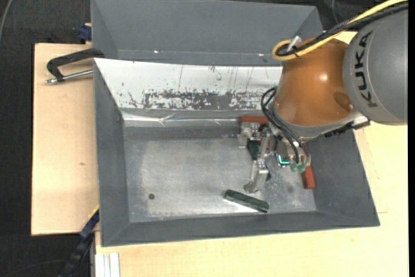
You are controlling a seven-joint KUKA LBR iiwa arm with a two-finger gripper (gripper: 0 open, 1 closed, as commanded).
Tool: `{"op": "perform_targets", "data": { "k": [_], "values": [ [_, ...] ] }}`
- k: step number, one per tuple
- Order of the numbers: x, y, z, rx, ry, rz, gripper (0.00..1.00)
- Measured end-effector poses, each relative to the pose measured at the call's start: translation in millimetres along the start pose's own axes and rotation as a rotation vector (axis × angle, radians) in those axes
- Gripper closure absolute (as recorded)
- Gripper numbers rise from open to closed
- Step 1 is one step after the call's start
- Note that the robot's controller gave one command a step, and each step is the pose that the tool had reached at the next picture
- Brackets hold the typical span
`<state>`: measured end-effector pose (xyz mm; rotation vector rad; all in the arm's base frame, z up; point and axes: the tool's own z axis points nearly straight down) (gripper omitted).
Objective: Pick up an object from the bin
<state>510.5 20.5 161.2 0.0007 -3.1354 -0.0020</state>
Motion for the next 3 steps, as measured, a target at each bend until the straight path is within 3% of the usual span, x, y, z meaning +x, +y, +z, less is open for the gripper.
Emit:
{"op": "perform_targets", "data": {
  "k": [1, 2, 3],
  "values": [
    [13.5, -12, 91, 0.002, -0.004, -0.324, 0.0],
    [13.2, -12, 91, 0.001, -0.006, -0.323, 1.0],
    [8.1, 2, -84, -0.001, -0.018, 0.08, 1.0]
  ]
}}
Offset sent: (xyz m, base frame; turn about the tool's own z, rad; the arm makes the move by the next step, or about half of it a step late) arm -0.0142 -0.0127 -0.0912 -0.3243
